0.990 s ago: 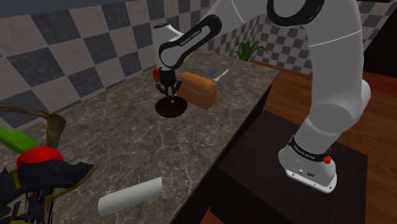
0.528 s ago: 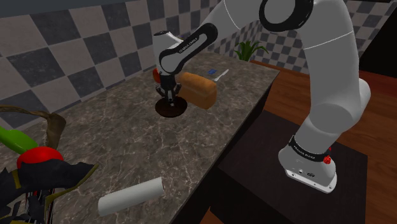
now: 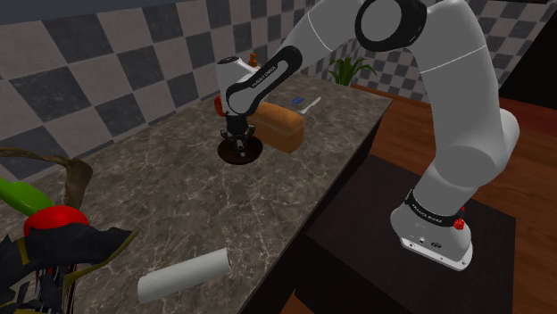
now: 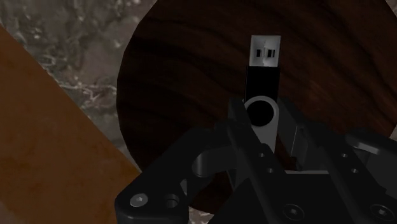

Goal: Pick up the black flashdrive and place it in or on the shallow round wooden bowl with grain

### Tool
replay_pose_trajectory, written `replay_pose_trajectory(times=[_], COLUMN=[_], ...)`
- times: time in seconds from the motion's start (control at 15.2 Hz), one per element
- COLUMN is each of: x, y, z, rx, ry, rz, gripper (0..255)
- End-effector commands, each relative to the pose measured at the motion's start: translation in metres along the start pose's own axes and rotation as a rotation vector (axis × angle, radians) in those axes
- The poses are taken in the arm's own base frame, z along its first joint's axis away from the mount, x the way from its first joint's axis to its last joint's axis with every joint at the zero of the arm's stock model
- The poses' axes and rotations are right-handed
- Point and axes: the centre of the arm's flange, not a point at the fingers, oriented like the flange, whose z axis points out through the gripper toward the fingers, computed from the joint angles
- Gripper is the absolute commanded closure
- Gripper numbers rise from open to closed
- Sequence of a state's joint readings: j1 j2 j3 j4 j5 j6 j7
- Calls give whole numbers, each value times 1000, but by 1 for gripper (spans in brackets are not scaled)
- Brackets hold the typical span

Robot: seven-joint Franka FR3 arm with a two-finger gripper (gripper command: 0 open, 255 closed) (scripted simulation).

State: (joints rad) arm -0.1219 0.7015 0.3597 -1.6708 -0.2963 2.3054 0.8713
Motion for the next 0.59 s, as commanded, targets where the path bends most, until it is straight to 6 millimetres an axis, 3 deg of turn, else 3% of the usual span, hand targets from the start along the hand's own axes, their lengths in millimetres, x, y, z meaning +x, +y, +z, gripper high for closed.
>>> replay_pose_trajectory(times=[0.0, 0.33, 0.4, 0.53], x=[1, 1, 1, 1], y=[0, 0, 0, 0], z=[2, 2, 2, 2], rx=[0, 0, 0, 0], ry=[1, 0, 0, 0], rz=[0, 0, 0, 0], gripper=[255, 255, 0, 0])
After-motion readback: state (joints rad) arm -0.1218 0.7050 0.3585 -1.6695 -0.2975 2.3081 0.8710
